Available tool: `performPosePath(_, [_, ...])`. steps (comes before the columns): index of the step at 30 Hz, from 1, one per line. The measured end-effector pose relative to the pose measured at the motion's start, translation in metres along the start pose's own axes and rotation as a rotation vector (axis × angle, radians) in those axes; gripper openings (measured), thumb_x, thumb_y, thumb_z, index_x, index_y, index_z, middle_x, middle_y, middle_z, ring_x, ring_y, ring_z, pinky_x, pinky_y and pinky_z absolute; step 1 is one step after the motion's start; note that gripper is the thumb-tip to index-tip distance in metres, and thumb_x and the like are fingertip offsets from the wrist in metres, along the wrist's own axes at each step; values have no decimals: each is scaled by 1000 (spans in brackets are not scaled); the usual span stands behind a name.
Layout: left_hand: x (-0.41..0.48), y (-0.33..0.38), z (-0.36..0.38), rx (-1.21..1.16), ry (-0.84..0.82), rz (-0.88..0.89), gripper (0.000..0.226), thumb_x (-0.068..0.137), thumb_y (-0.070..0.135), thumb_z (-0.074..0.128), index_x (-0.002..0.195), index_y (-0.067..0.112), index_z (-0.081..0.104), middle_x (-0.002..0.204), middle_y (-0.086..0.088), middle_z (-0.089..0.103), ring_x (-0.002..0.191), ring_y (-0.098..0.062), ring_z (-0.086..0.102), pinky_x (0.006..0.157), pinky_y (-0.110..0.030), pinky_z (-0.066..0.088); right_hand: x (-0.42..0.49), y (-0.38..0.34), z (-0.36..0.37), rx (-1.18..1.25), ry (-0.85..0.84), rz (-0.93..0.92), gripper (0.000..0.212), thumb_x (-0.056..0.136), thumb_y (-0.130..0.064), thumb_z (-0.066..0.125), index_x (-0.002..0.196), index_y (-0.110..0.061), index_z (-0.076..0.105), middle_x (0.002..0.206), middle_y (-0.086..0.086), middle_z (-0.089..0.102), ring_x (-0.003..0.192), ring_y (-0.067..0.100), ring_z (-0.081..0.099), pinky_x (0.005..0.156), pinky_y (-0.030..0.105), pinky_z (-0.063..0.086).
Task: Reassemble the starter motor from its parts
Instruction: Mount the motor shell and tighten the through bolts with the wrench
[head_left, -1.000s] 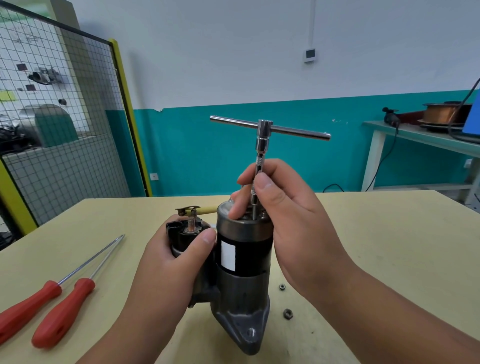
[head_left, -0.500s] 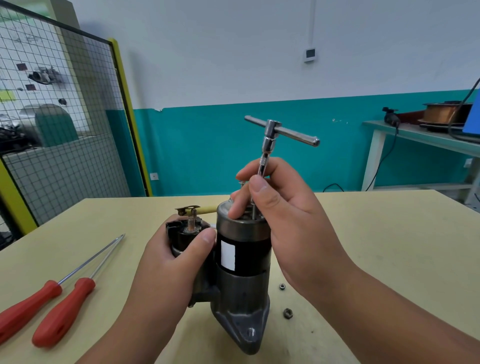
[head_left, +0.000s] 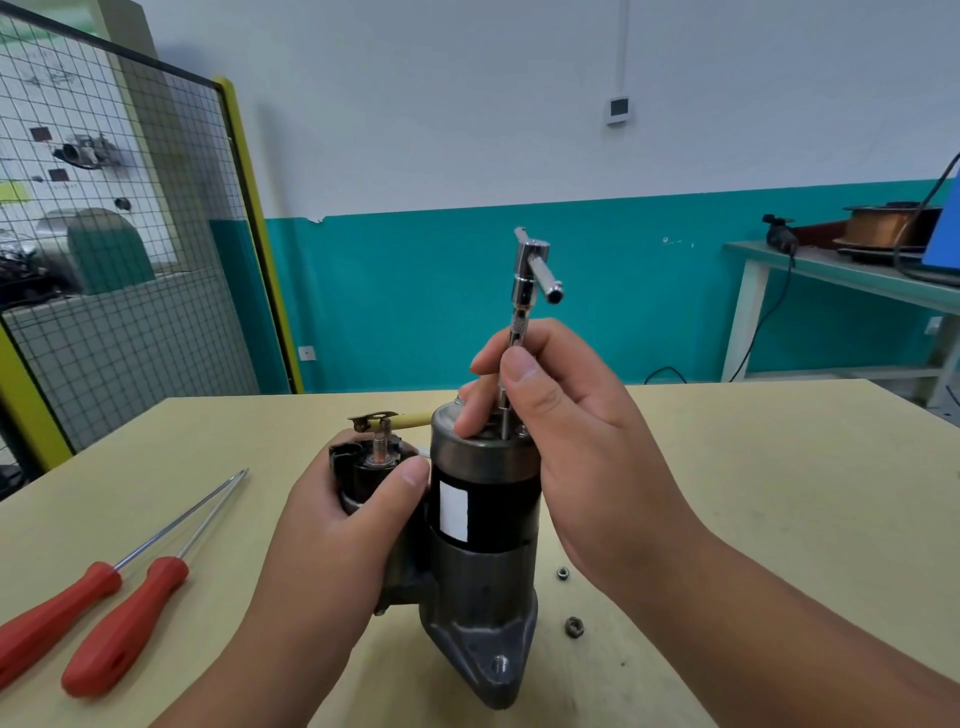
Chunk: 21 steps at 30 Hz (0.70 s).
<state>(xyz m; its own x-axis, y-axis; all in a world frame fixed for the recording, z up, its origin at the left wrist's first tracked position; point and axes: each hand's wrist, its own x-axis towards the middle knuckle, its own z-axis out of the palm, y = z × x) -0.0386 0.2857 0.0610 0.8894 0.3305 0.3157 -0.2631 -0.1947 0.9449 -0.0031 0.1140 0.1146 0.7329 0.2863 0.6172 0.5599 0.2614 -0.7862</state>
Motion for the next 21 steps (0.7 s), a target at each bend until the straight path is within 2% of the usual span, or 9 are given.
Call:
performPosePath(4, [0,-1,0,-6,14,1,49,61,72,67,103,47,74,86,9,78,81,-28,75,45,-23,47,0,0,1,-1,1,-8,20,103,-38,46,95,-31,63,80,-1,74,84,10,69,83,15,53])
performPosePath(9, [1,-2,0,-4,12,6,51,62,71,68,106,47,74,91,9,80,84,-21,78,52,-32,54,1,-1,0,-4,-3,-1,20,102,-39,47,94,-33,64,80,-2,74,84,9,69,83,13,51])
performPosePath(13, [0,-2,0,-21,16,-10,45,60,70,69,98,46,76,85,9,78,80,-25,76,42,-24,50,0,0,1,14,1,-8,19,103,-35,48,96,-28,65,80,-1,73,84,8,68,82,12,51])
performPosePath(16, [1,-3,0,-18,15,-7,45,61,71,68,97,46,76,85,9,78,80,-26,75,41,-25,50,0,0,1,27,-6,-2,19,103,-34,49,98,-28,66,80,-1,73,84,7,68,81,11,50])
performPosePath(19, [1,-3,0,-11,16,14,47,62,70,68,101,45,76,88,8,79,79,-19,77,46,-24,52,0,1,0,22,-7,11,21,103,-37,46,97,-32,66,83,0,73,87,11,68,85,15,52])
performPosePath(21, [1,-4,0,-4,16,14,46,63,70,67,101,46,75,86,8,79,76,-21,76,43,-22,49,0,2,0,27,-5,21,25,104,-38,43,98,-33,67,85,2,74,89,15,69,86,23,54])
